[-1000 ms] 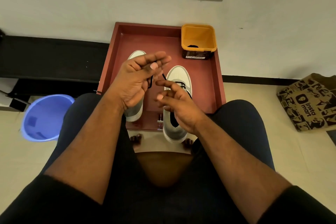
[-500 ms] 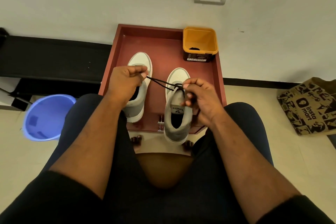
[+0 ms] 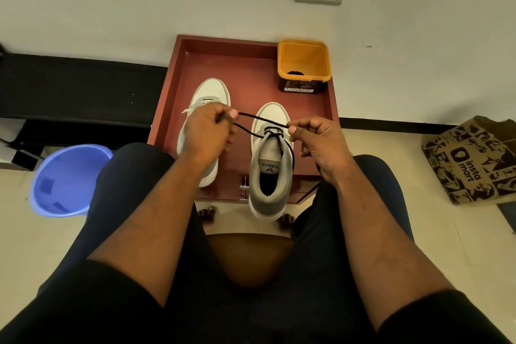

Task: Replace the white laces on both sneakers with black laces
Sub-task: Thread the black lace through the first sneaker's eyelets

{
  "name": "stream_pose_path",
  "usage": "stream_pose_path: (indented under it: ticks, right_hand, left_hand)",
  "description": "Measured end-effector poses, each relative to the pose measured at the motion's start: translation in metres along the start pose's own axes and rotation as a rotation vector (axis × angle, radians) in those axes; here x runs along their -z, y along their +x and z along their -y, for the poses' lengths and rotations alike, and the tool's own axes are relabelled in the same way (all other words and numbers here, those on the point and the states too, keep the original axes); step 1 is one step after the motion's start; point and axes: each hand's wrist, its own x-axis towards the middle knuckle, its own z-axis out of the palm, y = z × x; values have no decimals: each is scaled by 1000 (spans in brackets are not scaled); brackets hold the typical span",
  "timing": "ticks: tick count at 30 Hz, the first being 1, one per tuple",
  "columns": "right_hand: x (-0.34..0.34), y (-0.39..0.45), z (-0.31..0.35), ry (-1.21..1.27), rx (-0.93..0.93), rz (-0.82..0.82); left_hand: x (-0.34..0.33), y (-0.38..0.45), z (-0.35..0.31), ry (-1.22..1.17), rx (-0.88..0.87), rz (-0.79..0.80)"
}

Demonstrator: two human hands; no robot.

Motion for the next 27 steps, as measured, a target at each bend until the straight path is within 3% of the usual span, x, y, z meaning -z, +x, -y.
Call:
stream_pose_path:
  ticks: [2,4,7,10,12,17,21,27]
  right_hand:
    - [2,2,-1,-34,14,-42]
    - [-3,2,-2,-47,14,-30]
    - [-13,2,-4,-54,9,48]
    - [-13,3,-6,-32,17,90]
    - [-10,3,-6,-44,-6,107]
    - [-5,8,-8,-39,-33,31]
    - [-20,7,-7,10,-23,66]
    - [-17,8,-10,69,-33,32]
  left_hand:
    - [13,6,6,212,-74,-142]
    - [12,5,9,352,-150,-153]
    - [-14,-4,4,166,-257,56]
    - [-36,-12,1,14,-205,292]
    - [-35,-11,1,6,-139,285]
    - [-12,1,4,73,-84,56]
    - [-23,-11,-1,-116,-60,282]
    - [-39,-6,4,-89,-119,276]
